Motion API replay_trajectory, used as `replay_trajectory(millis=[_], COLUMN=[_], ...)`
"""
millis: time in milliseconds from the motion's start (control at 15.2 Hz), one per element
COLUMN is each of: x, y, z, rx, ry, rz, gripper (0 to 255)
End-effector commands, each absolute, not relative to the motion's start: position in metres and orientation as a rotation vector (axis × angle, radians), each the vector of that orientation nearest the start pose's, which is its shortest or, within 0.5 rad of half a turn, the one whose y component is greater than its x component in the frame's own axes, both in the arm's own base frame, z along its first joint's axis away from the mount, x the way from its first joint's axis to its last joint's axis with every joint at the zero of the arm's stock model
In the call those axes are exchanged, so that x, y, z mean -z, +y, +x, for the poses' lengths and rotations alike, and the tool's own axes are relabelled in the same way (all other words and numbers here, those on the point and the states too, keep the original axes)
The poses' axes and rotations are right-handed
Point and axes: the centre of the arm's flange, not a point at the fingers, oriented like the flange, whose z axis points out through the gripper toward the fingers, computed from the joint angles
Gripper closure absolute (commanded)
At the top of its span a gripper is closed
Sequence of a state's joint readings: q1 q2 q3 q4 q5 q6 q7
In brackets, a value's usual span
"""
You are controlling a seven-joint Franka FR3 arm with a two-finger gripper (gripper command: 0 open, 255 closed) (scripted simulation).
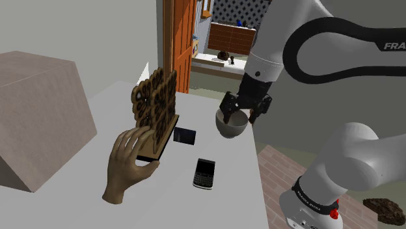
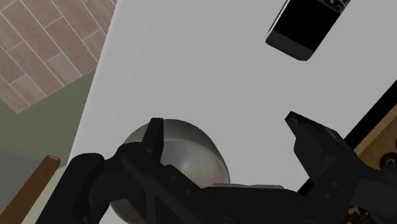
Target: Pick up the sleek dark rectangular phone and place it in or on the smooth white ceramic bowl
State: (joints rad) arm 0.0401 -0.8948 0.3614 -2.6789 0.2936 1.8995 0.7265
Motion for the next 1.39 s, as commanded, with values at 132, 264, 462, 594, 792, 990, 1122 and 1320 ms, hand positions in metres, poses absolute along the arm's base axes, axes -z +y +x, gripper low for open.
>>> replay_trajectory(millis=[132, 264, 462, 594, 792, 990, 1122, 1320], x=[-0.442, -0.425, -0.399, -0.382, -0.365, -0.349, -0.339, -0.331], y=[0.179, 0.198, 0.226, 0.245, 0.258, 0.259, 0.259, 0.26], z=[0.28, 0.281, 0.283, 0.286, 0.288, 0.288, 0.288, 0.288], rx=[0.081, 0.061, 0.03, 0.009, -0.004, -0.004, -0.004, -0.004], ry=[0.934, 0.996, 1.087, 1.147, 1.186, 1.186, 1.186, 1.186], rz=[-2.943, -2.92, -2.884, -2.858, -2.84, -2.84, -2.84, -2.84], gripper=[0, 0, 0, 0, 0, 0, 0, 0])
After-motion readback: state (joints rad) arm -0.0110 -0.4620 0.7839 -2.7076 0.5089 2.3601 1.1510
